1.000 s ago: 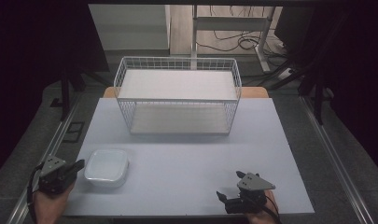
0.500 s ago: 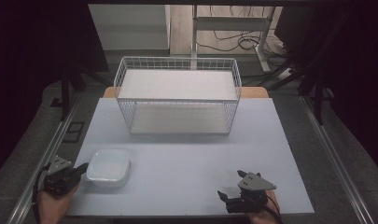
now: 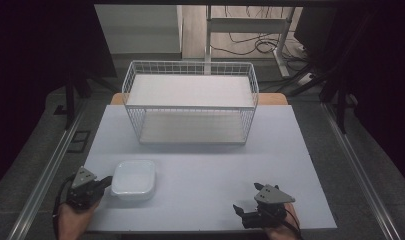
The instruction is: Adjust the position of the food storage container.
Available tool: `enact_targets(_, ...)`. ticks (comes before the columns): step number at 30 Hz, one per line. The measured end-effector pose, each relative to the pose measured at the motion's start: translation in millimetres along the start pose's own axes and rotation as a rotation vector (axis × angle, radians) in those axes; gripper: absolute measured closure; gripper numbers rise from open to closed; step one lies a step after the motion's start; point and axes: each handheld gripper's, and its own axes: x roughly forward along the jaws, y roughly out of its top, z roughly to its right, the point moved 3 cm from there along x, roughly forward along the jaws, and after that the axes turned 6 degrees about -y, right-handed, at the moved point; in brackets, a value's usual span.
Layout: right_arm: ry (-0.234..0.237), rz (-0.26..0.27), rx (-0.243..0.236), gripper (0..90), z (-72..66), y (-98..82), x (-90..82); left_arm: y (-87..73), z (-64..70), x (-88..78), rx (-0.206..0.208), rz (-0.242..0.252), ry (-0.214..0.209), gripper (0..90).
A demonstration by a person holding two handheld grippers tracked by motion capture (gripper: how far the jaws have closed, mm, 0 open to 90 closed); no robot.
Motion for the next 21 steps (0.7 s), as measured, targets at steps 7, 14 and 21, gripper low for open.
enact_targets(7, -0.003, -0.006, 0.005, 3.4, 0.7, -0.5, 0.2, 8.0, 23.8, 11.3, 0.02, -0.006, -0.049, 90.0)
enact_targets(14, -0.002, -0.009, 0.0, 3.6, 0.4, -0.6, 0.6, 20.1, 49.1, 26.7, 0.075, -0.015, -0.088, 90.0)
enact_targets(21, -0.001, -0.019, 0.0, 3.7, 0.6, -1.2, 1.0, 31.7, 74.0, 42.8, 0.117, -0.013, -0.129, 90.0)
